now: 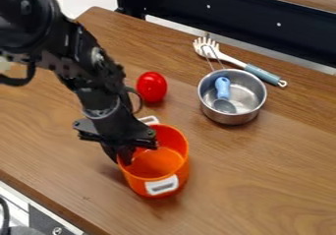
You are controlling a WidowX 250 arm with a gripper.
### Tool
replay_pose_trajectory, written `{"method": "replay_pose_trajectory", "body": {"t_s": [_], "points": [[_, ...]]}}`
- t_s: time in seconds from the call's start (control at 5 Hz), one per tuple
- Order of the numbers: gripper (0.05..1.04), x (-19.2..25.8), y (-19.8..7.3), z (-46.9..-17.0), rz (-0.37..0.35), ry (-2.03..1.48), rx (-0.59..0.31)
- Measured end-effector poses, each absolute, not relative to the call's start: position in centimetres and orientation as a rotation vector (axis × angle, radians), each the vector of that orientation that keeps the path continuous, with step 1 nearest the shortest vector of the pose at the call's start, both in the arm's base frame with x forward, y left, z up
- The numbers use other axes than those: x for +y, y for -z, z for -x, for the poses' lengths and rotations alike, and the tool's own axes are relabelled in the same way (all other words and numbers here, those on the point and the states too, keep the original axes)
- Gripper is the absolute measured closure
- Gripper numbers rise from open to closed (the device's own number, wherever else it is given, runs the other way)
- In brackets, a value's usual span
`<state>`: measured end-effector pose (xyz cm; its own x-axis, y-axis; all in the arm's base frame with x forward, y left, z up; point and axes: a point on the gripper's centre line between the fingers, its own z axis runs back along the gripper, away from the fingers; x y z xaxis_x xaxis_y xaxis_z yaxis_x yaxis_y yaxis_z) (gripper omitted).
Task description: Moved the pot in the middle of table
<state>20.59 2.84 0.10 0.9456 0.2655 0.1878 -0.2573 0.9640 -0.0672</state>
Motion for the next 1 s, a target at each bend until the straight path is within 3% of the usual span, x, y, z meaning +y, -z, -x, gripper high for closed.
{"method": "replay_pose_trajectory", "body": {"t_s": [0.6, 0.8, 1.0], "points": [[1.008, 0.9, 0.0, -20.6, 0.063, -0.275, -0.200], [0.872, 0.7, 0.0, -20.3, 0.110, -0.290, -0.171], [0.648, 1.4, -0.7, -20.6, 0.150, -0.310, -0.138]]}}
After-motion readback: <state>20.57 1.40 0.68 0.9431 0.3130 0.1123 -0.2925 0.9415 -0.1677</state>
